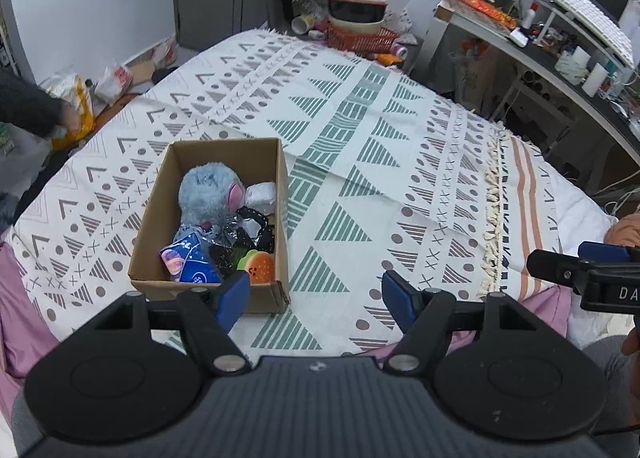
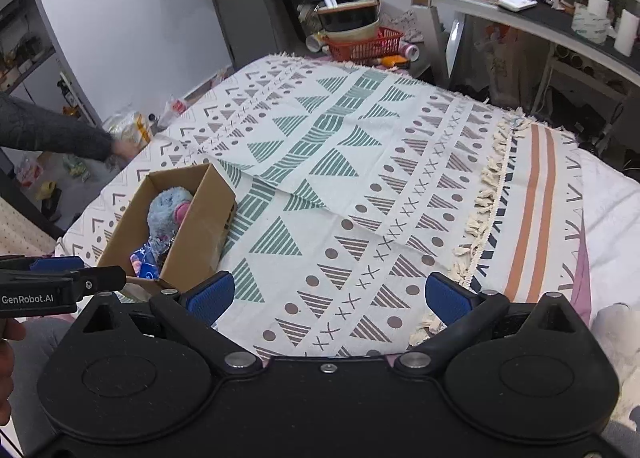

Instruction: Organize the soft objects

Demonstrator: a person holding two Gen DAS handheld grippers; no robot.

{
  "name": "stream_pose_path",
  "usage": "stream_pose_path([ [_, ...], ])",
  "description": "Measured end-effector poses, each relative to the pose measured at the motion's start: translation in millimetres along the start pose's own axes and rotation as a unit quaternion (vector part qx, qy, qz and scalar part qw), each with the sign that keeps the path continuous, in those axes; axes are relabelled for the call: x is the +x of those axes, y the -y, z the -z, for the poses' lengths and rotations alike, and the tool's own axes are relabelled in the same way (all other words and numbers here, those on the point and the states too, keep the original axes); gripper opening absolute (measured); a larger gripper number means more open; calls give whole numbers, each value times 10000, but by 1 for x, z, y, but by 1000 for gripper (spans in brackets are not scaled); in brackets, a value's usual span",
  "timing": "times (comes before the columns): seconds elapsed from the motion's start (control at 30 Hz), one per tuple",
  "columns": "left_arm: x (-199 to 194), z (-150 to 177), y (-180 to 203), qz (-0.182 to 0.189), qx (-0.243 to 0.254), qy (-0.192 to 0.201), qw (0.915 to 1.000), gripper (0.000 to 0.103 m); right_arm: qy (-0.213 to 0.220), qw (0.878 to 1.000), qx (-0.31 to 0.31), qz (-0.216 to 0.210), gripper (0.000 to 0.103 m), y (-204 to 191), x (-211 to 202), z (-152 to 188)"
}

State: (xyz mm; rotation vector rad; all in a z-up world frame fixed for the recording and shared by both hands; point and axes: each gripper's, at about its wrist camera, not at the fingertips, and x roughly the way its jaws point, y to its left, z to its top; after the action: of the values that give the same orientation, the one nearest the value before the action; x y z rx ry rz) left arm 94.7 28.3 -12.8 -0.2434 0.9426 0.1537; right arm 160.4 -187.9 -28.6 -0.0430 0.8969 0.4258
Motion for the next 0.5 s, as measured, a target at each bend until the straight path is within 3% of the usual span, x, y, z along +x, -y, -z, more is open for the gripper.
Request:
stream_pose_path([
  [0.5, -25, 21, -12, 57, 45, 396, 9992, 72, 508, 9981, 331, 83, 103, -19, -29, 24],
])
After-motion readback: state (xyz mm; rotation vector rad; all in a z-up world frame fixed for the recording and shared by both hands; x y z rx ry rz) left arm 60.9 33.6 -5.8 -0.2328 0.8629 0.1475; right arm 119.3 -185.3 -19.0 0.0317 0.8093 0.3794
